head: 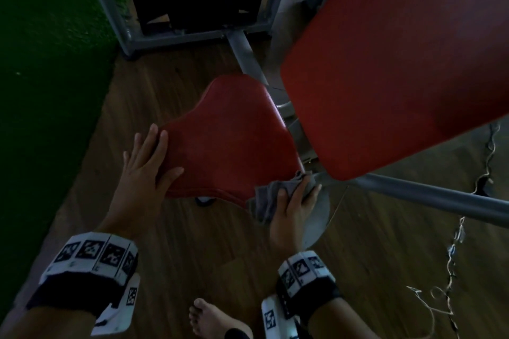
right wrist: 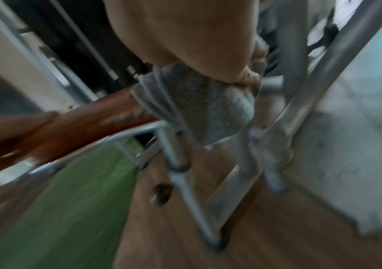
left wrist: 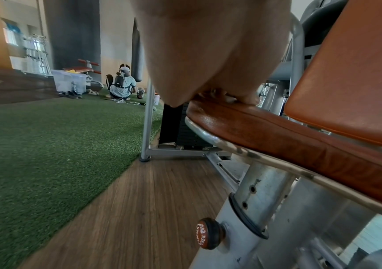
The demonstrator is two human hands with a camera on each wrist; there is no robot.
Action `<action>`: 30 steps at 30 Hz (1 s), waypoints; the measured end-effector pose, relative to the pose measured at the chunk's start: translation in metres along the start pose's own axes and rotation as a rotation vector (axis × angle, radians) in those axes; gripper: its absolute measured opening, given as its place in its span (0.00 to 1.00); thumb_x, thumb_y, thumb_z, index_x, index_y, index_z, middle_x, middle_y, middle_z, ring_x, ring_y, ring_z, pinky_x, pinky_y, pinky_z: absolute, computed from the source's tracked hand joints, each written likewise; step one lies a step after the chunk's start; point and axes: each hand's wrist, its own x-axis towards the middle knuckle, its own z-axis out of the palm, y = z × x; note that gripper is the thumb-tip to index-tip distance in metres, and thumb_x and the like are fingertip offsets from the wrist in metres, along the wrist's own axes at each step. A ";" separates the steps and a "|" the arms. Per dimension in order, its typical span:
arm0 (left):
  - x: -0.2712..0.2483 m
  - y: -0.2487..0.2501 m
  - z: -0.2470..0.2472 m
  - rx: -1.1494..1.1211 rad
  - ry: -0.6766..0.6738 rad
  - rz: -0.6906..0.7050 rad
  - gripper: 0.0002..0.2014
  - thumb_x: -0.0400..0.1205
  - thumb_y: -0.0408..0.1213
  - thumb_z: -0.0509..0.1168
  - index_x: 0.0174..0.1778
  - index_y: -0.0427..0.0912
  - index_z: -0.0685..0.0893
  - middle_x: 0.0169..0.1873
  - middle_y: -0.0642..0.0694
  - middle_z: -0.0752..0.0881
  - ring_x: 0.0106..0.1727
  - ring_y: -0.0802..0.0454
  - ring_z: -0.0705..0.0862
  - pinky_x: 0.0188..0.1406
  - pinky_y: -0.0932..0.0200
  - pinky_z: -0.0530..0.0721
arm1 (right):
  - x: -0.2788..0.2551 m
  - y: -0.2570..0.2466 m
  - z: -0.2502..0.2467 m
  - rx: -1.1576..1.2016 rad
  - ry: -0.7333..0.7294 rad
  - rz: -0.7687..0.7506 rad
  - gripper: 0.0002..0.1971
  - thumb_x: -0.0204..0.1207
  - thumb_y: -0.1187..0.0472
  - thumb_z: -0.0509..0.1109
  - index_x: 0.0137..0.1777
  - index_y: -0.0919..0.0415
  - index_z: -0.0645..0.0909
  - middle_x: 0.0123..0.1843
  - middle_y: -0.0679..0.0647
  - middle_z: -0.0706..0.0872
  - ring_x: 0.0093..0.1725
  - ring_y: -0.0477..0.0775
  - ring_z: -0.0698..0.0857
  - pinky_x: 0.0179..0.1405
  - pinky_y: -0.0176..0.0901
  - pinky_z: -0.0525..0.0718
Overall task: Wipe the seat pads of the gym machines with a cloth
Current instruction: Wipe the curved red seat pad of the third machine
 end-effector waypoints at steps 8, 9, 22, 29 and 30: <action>-0.001 0.001 0.001 -0.033 -0.003 0.001 0.39 0.80 0.58 0.53 0.85 0.56 0.44 0.84 0.59 0.38 0.84 0.55 0.33 0.82 0.47 0.37 | -0.027 -0.009 0.009 -0.001 0.000 -0.016 0.34 0.86 0.47 0.50 0.83 0.48 0.33 0.83 0.54 0.25 0.83 0.55 0.32 0.82 0.52 0.42; -0.001 0.001 0.002 -0.038 0.001 -0.003 0.38 0.80 0.58 0.53 0.85 0.56 0.45 0.84 0.59 0.38 0.84 0.55 0.33 0.83 0.46 0.37 | -0.029 -0.009 0.010 0.009 -0.019 -0.024 0.34 0.86 0.47 0.51 0.82 0.46 0.31 0.82 0.53 0.23 0.83 0.57 0.31 0.81 0.53 0.40; 0.003 0.003 0.000 -0.068 -0.013 -0.040 0.39 0.79 0.56 0.55 0.85 0.55 0.46 0.85 0.57 0.40 0.84 0.53 0.34 0.83 0.40 0.38 | -0.031 -0.006 0.012 0.074 -0.033 -0.071 0.35 0.78 0.35 0.43 0.81 0.37 0.31 0.82 0.47 0.22 0.83 0.59 0.31 0.80 0.57 0.41; 0.002 0.008 0.000 -0.065 0.006 -0.063 0.39 0.79 0.55 0.56 0.85 0.52 0.48 0.85 0.54 0.42 0.84 0.51 0.36 0.83 0.37 0.40 | 0.018 0.021 -0.017 0.048 -0.082 -0.151 0.36 0.81 0.39 0.48 0.85 0.48 0.40 0.86 0.55 0.34 0.85 0.51 0.36 0.84 0.55 0.46; 0.003 0.009 0.000 -0.065 0.007 -0.066 0.39 0.79 0.54 0.56 0.85 0.51 0.48 0.85 0.54 0.42 0.84 0.50 0.36 0.83 0.37 0.41 | 0.015 0.020 -0.015 0.040 -0.072 -0.141 0.36 0.81 0.38 0.46 0.85 0.50 0.40 0.86 0.55 0.34 0.85 0.52 0.36 0.84 0.55 0.45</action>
